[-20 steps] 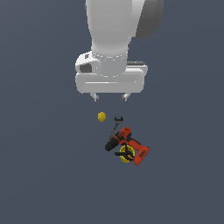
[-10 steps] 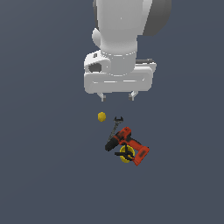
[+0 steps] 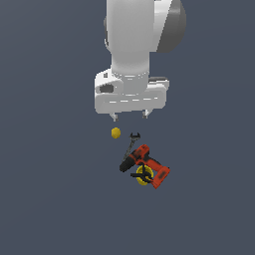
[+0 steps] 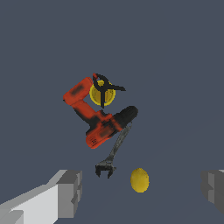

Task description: Pick up a designated object from a clutter of objects.

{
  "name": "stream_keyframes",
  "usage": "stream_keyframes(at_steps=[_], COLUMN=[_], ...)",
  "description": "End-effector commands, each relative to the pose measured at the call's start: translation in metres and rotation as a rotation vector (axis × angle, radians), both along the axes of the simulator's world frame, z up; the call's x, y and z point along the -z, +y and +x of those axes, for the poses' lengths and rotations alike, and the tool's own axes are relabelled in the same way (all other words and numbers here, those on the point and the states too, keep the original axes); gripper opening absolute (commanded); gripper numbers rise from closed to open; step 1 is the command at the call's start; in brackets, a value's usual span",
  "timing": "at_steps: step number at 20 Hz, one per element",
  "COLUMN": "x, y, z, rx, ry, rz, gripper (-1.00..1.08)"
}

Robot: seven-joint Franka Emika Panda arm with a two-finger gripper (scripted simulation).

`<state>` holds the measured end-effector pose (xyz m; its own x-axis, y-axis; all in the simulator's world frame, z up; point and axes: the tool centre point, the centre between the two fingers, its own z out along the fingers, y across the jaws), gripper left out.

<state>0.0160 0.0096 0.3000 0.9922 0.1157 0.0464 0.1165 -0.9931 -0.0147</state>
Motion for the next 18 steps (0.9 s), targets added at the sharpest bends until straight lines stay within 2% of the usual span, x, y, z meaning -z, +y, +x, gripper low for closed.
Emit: stream_keyframes(at_steps=[1, 9, 18], x=[0.013, 0.068, 0.133], y=[-0.004, -0.024, -0.046], z=[-0.003, -0.021, -0.055], rx=[-0.031, -0.176, -0.359], ry=[0.002, 0.008, 0.018], rz=[-0.002, -0.012, -0.023], gripper=[1.00, 1.00, 1.00])
